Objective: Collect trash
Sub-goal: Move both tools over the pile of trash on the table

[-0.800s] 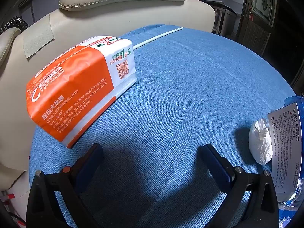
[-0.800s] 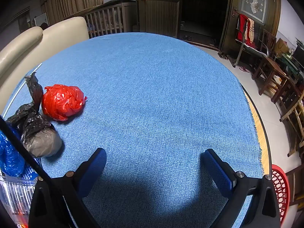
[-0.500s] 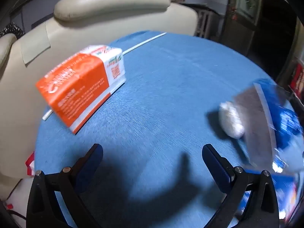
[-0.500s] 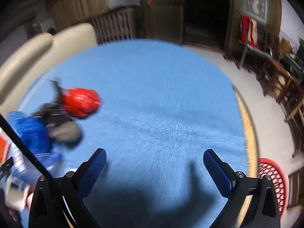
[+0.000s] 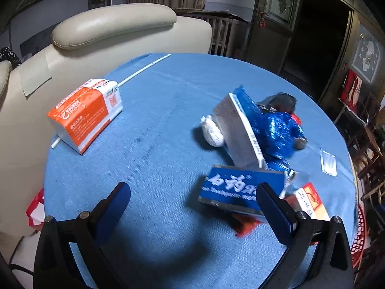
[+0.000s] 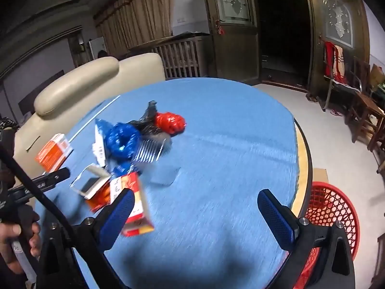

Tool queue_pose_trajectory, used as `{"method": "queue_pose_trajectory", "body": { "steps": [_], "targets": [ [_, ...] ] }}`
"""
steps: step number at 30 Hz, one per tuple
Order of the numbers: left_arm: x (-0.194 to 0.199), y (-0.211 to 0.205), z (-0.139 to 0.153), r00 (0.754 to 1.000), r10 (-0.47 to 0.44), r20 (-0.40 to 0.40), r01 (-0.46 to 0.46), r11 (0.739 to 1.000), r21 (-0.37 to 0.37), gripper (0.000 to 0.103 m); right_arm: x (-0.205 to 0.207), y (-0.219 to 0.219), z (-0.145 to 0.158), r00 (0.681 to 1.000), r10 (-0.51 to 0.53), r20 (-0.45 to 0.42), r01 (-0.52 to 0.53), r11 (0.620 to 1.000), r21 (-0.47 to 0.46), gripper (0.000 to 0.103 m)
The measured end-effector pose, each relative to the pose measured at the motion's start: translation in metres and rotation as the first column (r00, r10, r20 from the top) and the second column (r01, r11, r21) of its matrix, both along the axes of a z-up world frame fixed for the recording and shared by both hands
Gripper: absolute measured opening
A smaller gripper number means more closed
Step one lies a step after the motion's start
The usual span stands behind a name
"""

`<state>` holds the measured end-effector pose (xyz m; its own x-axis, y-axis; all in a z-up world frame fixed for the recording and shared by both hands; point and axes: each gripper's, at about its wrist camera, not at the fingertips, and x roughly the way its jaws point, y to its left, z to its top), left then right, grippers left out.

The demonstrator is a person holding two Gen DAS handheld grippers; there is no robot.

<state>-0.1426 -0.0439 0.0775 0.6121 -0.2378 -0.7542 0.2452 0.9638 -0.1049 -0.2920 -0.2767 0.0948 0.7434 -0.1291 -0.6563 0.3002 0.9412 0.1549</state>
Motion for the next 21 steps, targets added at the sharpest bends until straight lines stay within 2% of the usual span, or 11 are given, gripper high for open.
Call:
{"method": "queue_pose_trajectory", "body": {
  "steps": [11, 21],
  "targets": [
    [-0.013, -0.003, 0.004, 1.0, -0.03, 0.011, 0.03, 1.0, -0.002, 0.103, -0.018, 0.015, 0.006, 0.999, 0.042, 0.033, -0.042, 0.999, 0.003, 0.103],
    [-0.01, 0.0, 0.004, 0.999, -0.031, 0.009, 0.031, 0.999, -0.007, 0.103, -0.015, 0.031, 0.007, 0.996, 0.083, 0.038, -0.083, 0.997, -0.009, 0.103]
  ]
}}
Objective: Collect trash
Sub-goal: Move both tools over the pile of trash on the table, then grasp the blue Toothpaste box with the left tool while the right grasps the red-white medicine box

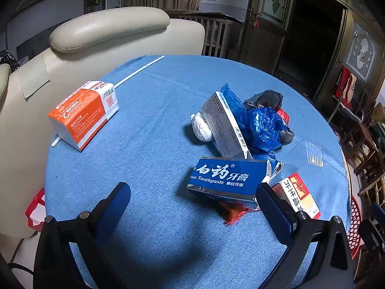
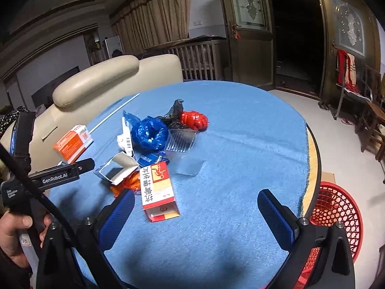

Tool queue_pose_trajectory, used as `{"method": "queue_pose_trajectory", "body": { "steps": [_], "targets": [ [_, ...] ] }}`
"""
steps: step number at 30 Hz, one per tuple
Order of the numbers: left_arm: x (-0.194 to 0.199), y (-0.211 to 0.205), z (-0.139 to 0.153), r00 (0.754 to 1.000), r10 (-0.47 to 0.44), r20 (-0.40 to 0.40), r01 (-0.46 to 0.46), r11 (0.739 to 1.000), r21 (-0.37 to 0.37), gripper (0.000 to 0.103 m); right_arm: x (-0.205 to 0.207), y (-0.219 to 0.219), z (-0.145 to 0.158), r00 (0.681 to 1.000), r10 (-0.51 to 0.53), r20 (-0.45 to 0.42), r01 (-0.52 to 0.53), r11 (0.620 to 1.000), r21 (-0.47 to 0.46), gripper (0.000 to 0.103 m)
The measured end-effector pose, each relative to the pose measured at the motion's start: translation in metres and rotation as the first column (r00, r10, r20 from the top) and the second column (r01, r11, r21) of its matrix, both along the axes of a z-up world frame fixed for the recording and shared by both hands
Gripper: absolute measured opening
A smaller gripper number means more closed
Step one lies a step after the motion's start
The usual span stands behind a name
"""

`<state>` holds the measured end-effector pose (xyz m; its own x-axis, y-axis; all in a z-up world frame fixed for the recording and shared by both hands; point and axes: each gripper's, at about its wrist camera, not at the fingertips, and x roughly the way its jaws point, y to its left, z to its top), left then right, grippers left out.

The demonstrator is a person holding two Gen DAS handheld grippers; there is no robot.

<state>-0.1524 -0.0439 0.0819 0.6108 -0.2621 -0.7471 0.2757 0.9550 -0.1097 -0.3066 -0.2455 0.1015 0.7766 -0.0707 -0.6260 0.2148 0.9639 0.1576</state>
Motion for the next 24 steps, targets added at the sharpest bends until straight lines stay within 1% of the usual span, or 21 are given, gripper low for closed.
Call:
{"method": "queue_pose_trajectory", "body": {
  "steps": [14, 24],
  "targets": [
    [0.0049, -0.0054, 0.0006, 1.0, -0.009, 0.0, 0.009, 1.0, 0.003, 0.103, 0.01, 0.0078, -0.0034, 1.0, 0.028, -0.009, -0.028, 1.0, -0.002, 0.103],
    [0.0018, -0.0057, 0.0028, 1.0, -0.012, 0.002, 0.012, 1.0, -0.007, 0.103, 0.0081, 0.0098, -0.0031, 1.0, 0.028, 0.0, -0.028, 1.0, 0.001, 0.103]
  ]
}}
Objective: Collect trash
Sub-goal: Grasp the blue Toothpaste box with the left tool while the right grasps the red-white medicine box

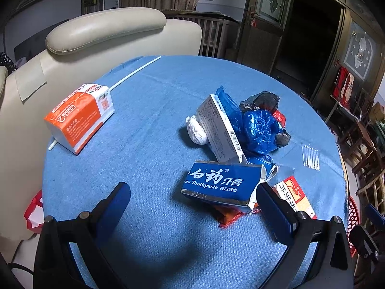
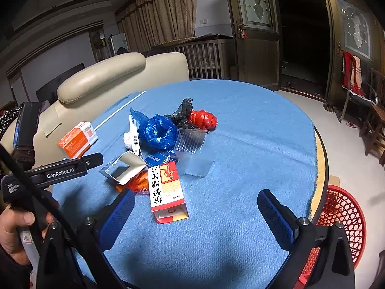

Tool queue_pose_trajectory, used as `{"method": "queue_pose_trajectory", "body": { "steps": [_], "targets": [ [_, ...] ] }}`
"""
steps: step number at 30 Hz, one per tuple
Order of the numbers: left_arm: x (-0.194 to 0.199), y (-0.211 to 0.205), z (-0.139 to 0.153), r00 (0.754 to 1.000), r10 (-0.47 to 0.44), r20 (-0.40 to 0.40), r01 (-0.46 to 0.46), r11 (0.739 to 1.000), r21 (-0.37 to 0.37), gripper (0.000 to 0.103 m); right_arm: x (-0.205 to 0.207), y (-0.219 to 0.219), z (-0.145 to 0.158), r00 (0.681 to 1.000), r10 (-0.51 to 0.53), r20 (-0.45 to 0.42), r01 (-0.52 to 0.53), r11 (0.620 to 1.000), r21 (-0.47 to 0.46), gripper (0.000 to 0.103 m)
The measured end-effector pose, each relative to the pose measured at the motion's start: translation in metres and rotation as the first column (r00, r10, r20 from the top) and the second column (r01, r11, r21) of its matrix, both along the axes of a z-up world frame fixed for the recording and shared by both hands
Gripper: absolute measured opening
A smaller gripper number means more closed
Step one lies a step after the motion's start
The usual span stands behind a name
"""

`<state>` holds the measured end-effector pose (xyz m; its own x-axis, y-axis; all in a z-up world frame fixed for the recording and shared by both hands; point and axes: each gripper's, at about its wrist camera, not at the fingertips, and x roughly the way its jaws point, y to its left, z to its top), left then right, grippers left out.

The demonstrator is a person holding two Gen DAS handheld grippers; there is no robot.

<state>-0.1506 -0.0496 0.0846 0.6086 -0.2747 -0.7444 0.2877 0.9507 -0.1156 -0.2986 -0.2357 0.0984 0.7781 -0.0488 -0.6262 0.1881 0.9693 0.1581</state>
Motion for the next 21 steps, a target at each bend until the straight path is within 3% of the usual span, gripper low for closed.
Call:
{"method": "queue_pose_trajectory", "body": {
  "steps": [21],
  "targets": [
    [0.001, 0.014, 0.001, 1.0, 0.013, -0.012, -0.014, 0.999, -0.051, 0.103, 0.005, 0.013, -0.004, 0.999, 0.034, -0.027, -0.034, 0.999, -0.006, 0.103]
  ]
}}
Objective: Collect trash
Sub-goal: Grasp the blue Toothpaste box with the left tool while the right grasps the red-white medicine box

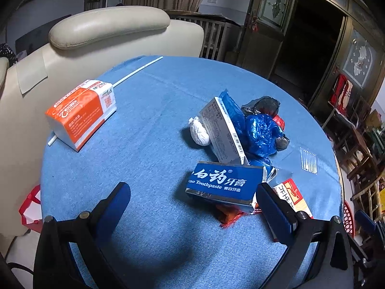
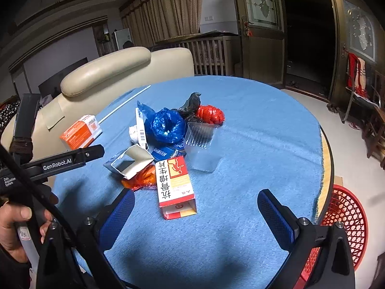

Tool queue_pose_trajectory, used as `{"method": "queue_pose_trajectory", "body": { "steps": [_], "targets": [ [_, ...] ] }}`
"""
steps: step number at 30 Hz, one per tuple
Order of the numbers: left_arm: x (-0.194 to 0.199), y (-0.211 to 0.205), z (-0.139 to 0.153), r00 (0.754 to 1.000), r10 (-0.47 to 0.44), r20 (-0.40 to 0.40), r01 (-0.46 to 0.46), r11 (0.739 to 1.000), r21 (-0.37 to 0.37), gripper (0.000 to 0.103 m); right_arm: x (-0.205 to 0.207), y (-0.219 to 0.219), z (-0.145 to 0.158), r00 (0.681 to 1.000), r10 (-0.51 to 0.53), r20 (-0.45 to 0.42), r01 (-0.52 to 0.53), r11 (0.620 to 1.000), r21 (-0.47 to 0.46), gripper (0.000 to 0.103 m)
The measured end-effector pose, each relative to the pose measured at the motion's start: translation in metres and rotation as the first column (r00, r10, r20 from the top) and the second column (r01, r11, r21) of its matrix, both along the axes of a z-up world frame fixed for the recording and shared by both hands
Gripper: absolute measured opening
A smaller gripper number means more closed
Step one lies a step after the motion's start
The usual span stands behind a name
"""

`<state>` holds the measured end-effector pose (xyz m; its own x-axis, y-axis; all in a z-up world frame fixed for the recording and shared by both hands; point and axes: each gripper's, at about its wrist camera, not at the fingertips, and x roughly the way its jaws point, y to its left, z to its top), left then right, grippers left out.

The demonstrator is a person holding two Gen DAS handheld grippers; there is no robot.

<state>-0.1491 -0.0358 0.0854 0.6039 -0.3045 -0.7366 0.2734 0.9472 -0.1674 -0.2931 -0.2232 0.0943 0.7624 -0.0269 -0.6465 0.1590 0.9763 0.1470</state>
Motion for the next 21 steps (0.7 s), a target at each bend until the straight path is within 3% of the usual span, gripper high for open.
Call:
{"method": "queue_pose_trajectory", "body": {
  "steps": [11, 21],
  "targets": [
    [0.009, 0.017, -0.007, 0.999, 0.022, -0.027, -0.022, 0.999, -0.032, 0.103, 0.036, 0.012, -0.023, 0.996, 0.068, -0.066, -0.068, 0.998, -0.005, 0.103],
    [0.022, -0.008, -0.023, 0.991, -0.112, -0.073, 0.107, 0.992, -0.07, 0.103, 0.075, 0.011, -0.058, 0.985, 0.093, -0.145, -0.091, 0.996, 0.02, 0.103]
  ]
}}
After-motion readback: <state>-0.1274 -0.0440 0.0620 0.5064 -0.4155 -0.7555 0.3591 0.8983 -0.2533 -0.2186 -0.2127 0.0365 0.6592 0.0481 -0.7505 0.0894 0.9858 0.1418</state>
